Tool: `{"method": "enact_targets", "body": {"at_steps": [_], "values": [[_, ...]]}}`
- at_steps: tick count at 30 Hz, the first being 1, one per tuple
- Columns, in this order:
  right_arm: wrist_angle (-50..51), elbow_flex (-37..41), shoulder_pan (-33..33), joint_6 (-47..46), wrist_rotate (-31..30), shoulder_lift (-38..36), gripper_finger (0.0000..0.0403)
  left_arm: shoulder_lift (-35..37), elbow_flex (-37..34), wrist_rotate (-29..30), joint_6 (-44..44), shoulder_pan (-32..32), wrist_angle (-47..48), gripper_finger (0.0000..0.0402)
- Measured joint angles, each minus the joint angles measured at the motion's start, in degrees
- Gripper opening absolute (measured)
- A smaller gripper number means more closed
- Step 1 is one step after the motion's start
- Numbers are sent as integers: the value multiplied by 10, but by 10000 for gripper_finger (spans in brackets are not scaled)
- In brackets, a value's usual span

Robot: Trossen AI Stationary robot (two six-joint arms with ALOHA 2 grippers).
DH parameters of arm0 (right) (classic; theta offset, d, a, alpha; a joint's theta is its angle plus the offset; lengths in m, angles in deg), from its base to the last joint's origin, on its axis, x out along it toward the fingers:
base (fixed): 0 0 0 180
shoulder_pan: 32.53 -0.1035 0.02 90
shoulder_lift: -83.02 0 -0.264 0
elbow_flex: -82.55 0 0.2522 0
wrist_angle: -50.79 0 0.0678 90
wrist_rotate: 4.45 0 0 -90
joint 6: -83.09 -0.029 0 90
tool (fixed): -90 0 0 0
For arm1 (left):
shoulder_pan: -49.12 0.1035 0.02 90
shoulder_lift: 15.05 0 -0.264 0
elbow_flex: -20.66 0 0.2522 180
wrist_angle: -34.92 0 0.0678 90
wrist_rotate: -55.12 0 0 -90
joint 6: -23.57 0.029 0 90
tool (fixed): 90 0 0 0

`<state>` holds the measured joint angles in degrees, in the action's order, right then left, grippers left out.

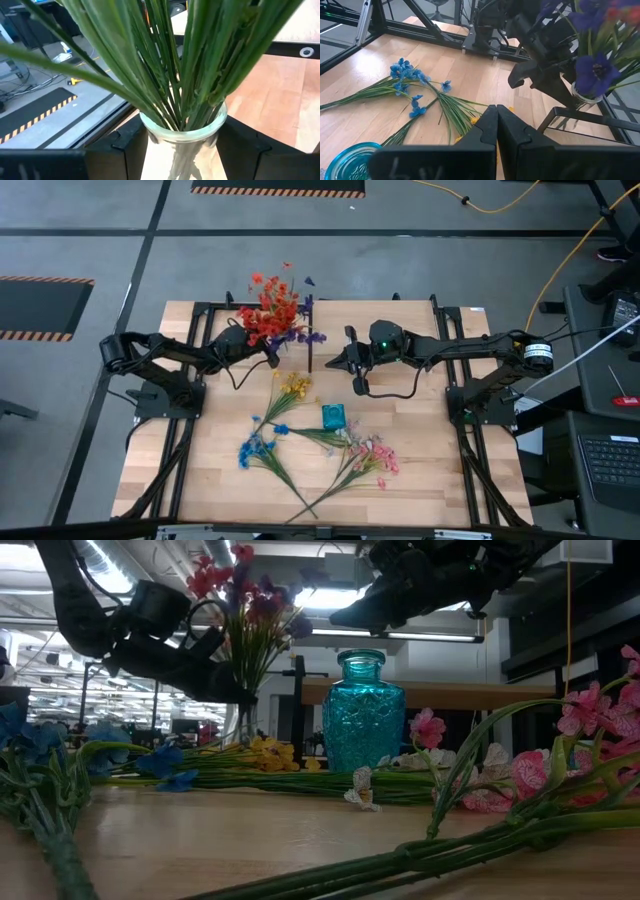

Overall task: Pick and place flowers into a vace then onto a shelf
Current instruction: Put the transparent vase with the flowers on the shelf

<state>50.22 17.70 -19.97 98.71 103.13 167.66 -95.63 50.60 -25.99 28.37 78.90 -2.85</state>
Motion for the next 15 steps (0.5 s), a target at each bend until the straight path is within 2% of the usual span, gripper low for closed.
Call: {"method": "enact_targets", "body": {"at_steps": [4, 8, 15], "values": [[0, 0, 0, 0, 0, 0, 4, 39, -1, 0, -3, 0, 20, 191], [0, 0, 0, 0, 0, 0, 4, 100, 1, 0, -10, 0, 82, 191], [3, 0, 0, -1, 0, -4, 4, 221, 68, -6, -11, 0, 290, 191]]}}
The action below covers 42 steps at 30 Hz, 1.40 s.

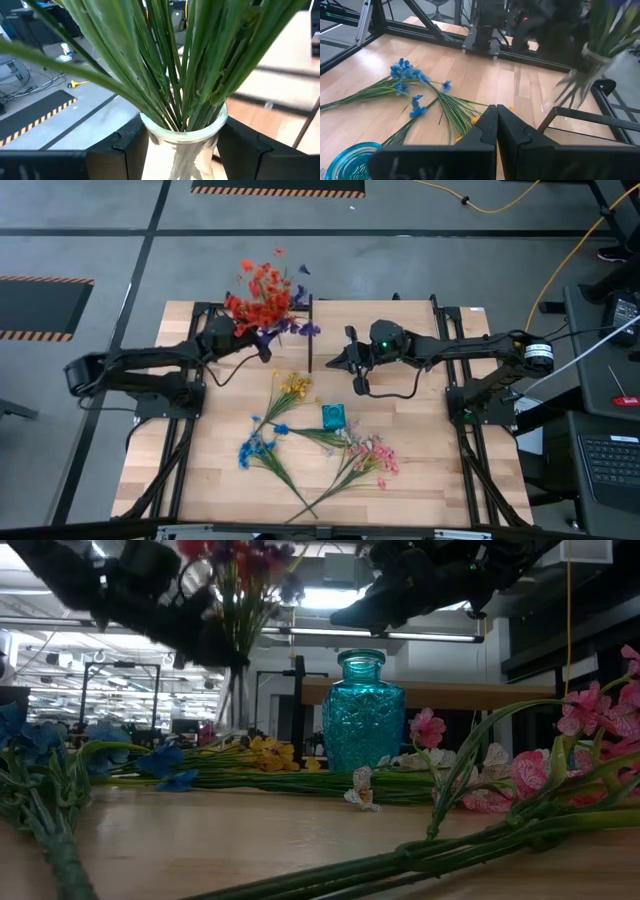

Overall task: Pick and place flowers into a vace then onto a shelf
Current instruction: Put the transparent vase with the flowers on the shelf

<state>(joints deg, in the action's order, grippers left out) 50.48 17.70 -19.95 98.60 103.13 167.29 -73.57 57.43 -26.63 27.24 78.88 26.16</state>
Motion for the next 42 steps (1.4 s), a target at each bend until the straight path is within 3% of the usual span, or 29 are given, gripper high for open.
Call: {"method": "enact_targets", "body": {"at_steps": [8, 17, 23, 34, 42], "values": [[38, 6, 23, -2, 0, -54, 3, 59, 100, -40, 15, 0, 109, 191], [-29, 127, 65, -31, -1, -167, 2, 31, 212, -71, 31, 0, 165, 191], [-30, 174, 64, -35, 0, -217, 3, -46, 285, -122, 22, -1, 165, 191], [-108, 251, 64, -63, 0, -218, 3, -235, 447, -187, 41, -1, 163, 191], [-114, 268, 64, -63, 0, -218, 3, -328, 493, -187, 47, 1, 163, 191]]}}
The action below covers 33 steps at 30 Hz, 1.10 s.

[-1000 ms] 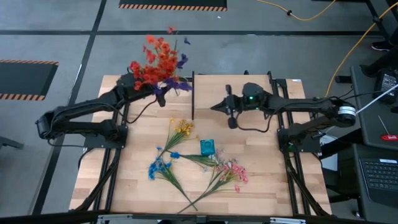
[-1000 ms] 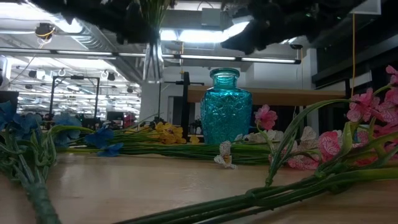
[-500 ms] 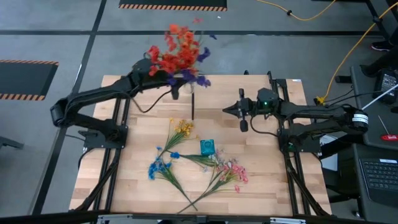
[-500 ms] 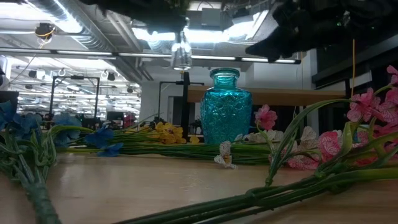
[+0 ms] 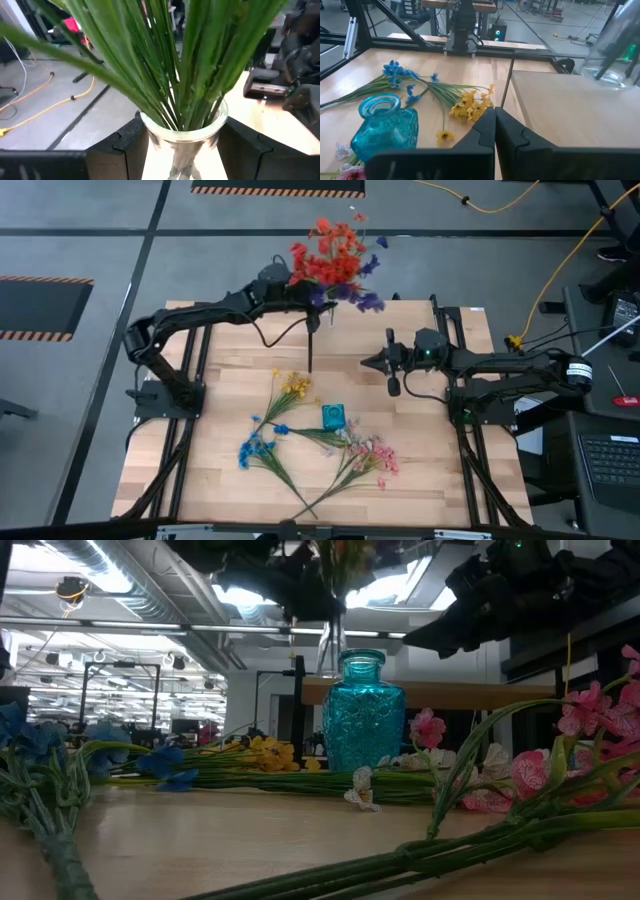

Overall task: Pick and place flowers into a vace then onto a shelf
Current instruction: Put the transparent vase with the flowers on the shelf

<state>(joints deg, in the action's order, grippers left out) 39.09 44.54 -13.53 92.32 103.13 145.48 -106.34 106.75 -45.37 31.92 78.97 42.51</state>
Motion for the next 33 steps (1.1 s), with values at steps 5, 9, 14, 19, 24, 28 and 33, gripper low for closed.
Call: {"method": "enact_targets", "body": {"at_steps": [5, 9, 14, 19, 24, 28, 33], "values": [[-10, 15, 0, 0, 0, 0, 3, -20, 1, 0, -8, 10, -29, 191], [-10, 19, 0, -2, 0, 0, 3, -20, 1, 1, -23, 26, -29, 191], [-10, 19, 0, -2, 0, 0, 3, -22, 1, -1, -39, 32, -27, 191], [-10, 19, 0, -4, 0, 0, 3, -39, 1, -3, -37, 32, -27, 191], [-10, 19, 0, -8, 0, 0, 3, -44, 1, -2, -36, 32, -33, 191], [-9, 19, 0, -6, 0, 0, 3, -44, 1, -2, -38, 32, -32, 191], [-8, 19, 0, -4, 0, 0, 3, -42, 1, -1, -39, 32, -26, 191]]}}
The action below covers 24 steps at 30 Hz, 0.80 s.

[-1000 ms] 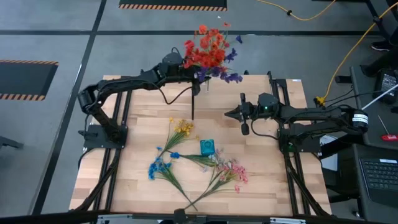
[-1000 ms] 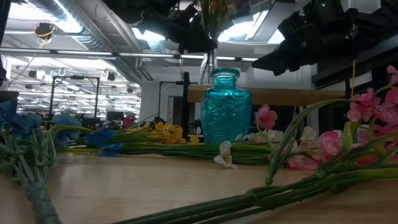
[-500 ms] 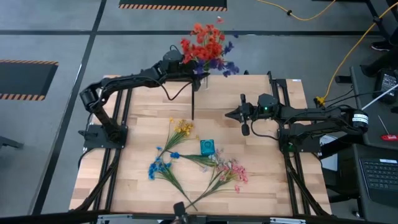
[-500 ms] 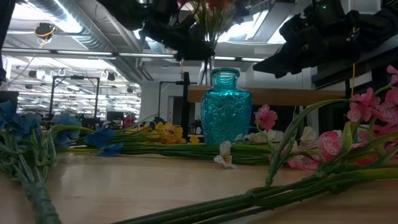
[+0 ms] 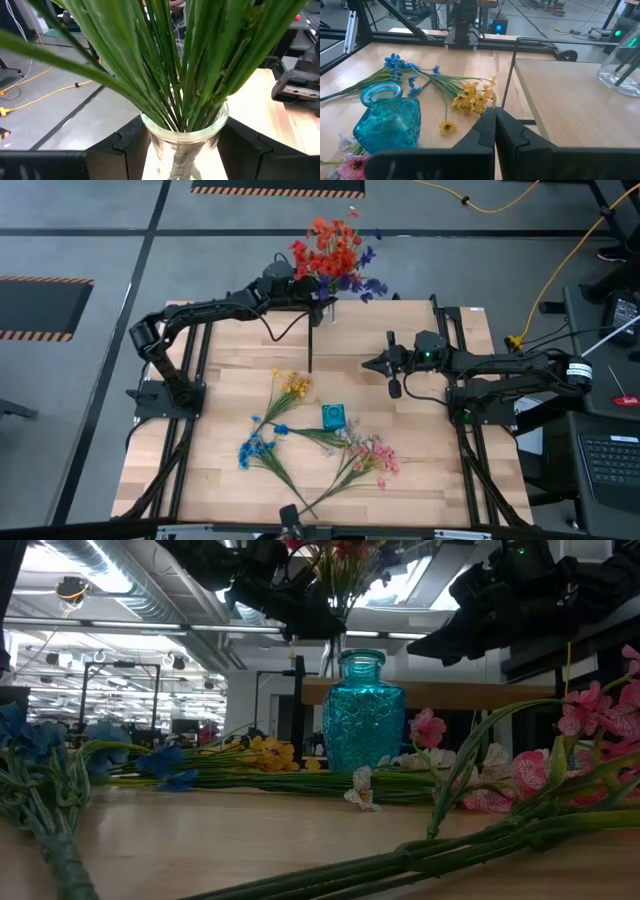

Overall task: Pick and place flowers into a vace then onto a shelf
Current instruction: Put the transparent vase with the flowers on the shelf

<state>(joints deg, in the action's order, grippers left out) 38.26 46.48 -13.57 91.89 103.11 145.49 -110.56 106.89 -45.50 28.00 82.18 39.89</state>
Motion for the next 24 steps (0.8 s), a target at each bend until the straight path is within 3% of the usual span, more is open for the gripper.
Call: {"method": "enact_targets", "body": {"at_steps": [12, 24], "values": [[3, 0, 0, 0, 0, 0, 3, 2, 1, 1, 39, -15, 22, 211], [4, 0, 0, 0, 0, 0, 3, 0, -1, 0, 68, -15, 56, 198]]}}
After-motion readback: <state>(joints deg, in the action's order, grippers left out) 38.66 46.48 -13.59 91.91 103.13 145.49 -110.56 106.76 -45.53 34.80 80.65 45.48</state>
